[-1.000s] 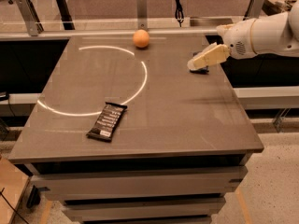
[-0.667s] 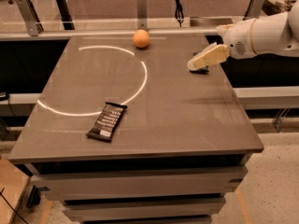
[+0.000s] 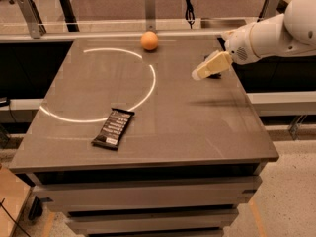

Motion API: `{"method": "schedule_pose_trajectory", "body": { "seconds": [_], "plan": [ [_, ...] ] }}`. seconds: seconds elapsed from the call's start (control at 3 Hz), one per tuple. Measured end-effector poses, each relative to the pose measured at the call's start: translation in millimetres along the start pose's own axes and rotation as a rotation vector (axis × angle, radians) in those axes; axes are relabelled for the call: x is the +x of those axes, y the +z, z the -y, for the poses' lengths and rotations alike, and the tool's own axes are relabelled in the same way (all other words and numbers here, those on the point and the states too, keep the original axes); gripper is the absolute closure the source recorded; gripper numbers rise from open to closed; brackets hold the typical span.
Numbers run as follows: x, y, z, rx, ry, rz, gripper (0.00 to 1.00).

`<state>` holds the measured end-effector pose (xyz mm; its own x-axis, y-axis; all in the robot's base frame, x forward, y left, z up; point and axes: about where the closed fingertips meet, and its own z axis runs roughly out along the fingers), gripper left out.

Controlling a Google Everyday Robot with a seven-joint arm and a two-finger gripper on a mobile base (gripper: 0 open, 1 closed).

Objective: Pick rxbar blueberry

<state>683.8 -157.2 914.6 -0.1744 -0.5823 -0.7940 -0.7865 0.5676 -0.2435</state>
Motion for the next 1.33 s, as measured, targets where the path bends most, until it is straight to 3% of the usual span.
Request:
{"method": "schedule_pose_trajectory", "body": {
  "seconds": [0.33,1.33],
  "plan": [
    [7.8,14.9,6.1,0.016,0.015,-0.004,0.0],
    [44.3,43.7,48.6,0.114,0.191,0.128,0.0]
  ]
}}
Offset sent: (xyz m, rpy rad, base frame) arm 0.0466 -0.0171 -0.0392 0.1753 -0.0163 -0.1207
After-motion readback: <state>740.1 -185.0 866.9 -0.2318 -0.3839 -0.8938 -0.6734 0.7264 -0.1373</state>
